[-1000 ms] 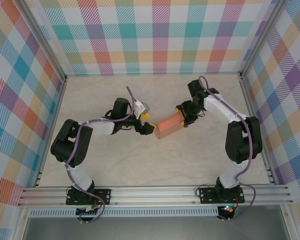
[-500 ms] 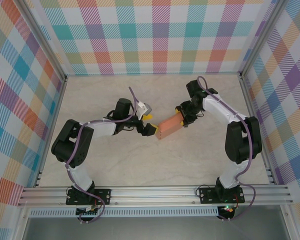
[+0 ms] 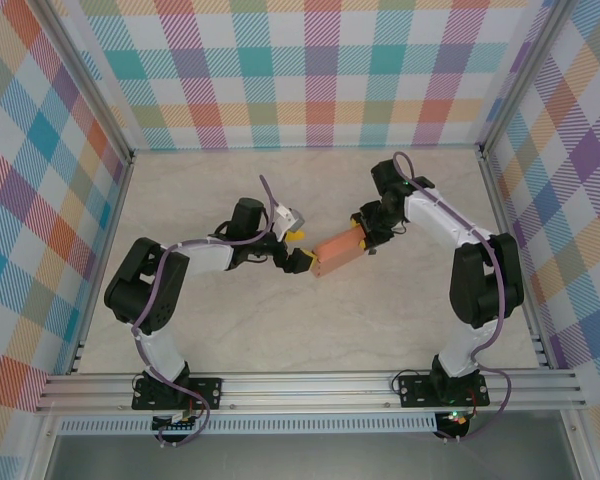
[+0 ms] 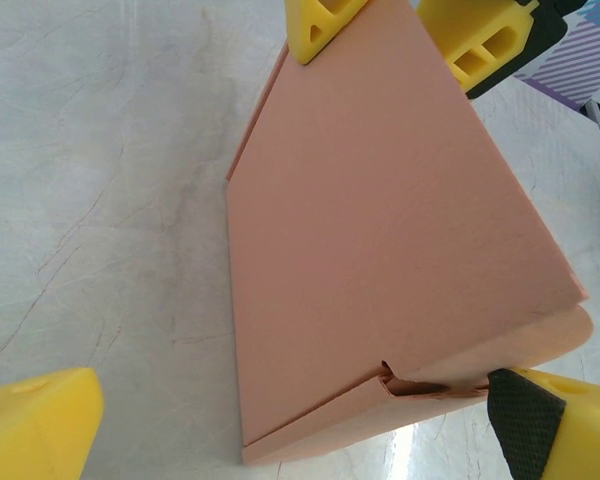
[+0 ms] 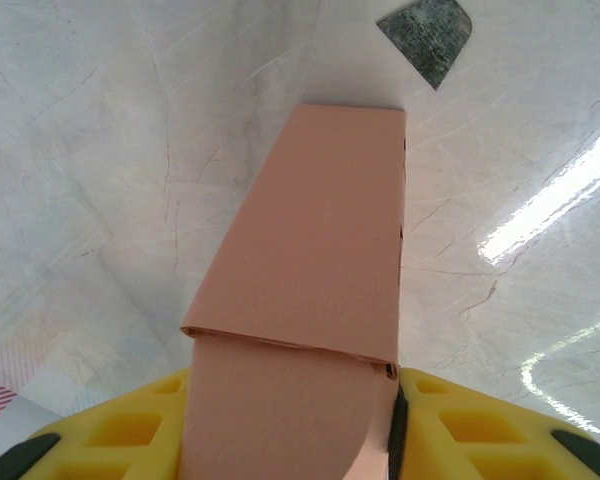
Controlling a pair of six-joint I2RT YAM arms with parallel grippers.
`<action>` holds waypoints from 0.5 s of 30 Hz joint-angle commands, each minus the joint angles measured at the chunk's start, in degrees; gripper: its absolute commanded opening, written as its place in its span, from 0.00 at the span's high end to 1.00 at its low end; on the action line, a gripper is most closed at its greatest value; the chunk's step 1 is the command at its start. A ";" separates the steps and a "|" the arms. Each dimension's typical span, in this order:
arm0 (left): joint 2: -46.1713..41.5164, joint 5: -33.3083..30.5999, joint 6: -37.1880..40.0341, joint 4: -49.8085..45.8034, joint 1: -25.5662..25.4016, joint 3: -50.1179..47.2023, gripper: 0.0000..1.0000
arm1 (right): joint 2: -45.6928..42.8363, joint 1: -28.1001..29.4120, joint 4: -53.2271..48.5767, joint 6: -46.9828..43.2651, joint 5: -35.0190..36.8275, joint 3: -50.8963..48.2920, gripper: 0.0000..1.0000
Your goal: Fold the paper box
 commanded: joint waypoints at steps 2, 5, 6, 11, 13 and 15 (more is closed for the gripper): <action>0.94 -0.25 -0.06 0.25 -0.63 1.67 0.00 | 1.70 0.71 0.94 -0.12 1.07 -1.88 0.58; 0.45 0.26 0.55 -0.27 0.05 1.88 0.00 | 1.74 0.71 0.59 -0.33 1.48 -1.66 0.58; 0.22 0.68 0.61 -0.33 0.50 1.69 0.00 | 1.70 0.71 0.49 -0.55 1.61 -1.63 0.58; 0.07 2.24 1.87 -2.18 2.05 1.37 0.00 | 2.09 0.71 2.15 -1.78 2.56 -2.34 0.61; 0.12 1.93 1.95 -2.08 2.20 1.24 0.00 | 2.33 0.71 3.77 -1.93 2.39 -3.32 0.61; 0.46 1.55 1.25 -1.22 2.14 1.24 0.00 | 2.31 0.71 5.69 -1.80 2.05 -4.61 0.61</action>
